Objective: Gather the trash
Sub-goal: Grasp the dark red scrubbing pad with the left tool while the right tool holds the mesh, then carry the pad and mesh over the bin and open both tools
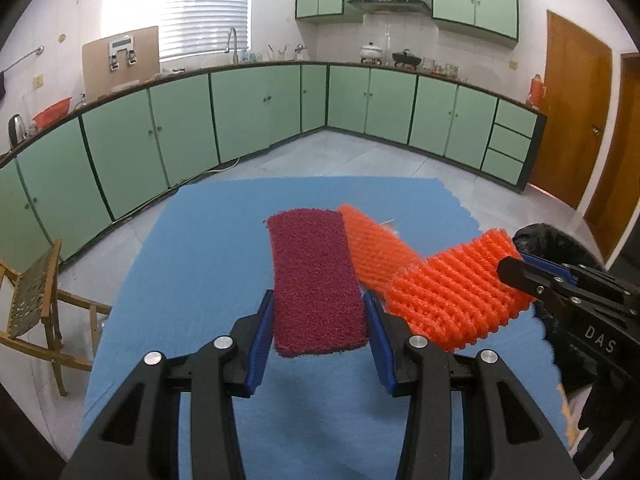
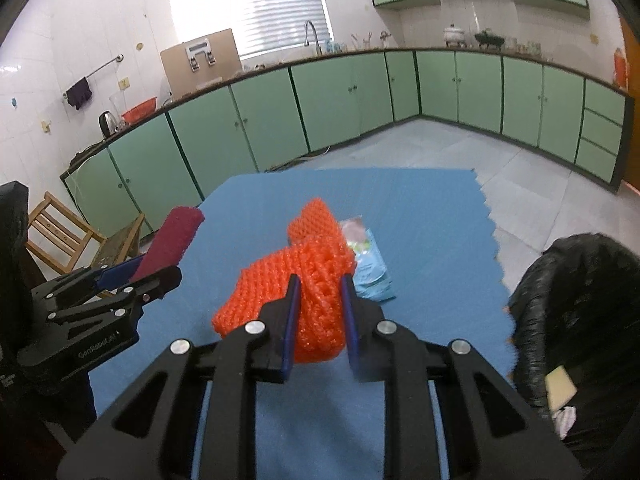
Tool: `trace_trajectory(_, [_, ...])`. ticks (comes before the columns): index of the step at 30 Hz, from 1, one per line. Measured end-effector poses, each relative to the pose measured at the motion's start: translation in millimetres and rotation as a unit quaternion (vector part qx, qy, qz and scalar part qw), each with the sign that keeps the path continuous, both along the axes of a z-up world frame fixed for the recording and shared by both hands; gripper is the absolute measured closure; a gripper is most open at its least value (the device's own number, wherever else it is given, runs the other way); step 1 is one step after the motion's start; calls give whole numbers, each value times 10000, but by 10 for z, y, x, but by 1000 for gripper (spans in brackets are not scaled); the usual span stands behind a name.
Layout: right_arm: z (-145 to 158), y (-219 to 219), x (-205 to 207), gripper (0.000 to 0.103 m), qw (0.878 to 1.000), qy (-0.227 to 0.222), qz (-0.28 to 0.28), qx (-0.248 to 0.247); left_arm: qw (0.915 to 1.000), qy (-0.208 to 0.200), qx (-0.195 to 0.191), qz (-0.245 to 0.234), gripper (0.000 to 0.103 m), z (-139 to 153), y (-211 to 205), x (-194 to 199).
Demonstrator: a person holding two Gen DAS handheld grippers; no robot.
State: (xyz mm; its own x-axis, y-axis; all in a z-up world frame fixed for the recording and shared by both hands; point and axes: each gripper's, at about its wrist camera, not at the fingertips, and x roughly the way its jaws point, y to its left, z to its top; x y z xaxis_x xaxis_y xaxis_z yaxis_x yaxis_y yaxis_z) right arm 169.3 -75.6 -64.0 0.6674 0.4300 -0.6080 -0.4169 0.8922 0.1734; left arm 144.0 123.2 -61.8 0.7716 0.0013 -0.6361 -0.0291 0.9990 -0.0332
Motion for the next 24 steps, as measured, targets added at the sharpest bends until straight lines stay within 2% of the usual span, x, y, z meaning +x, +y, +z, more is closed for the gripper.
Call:
trace_trajectory(15, [392, -519, -383, 84, 9981, -483, -384, 61, 9982, -373, 11, -460, 60, 360, -472, -246])
trace_trajectory(24, [470, -927, -556, 84, 9955, -625, -713, 75, 9955, -487, 69, -804, 60, 462, -816, -331])
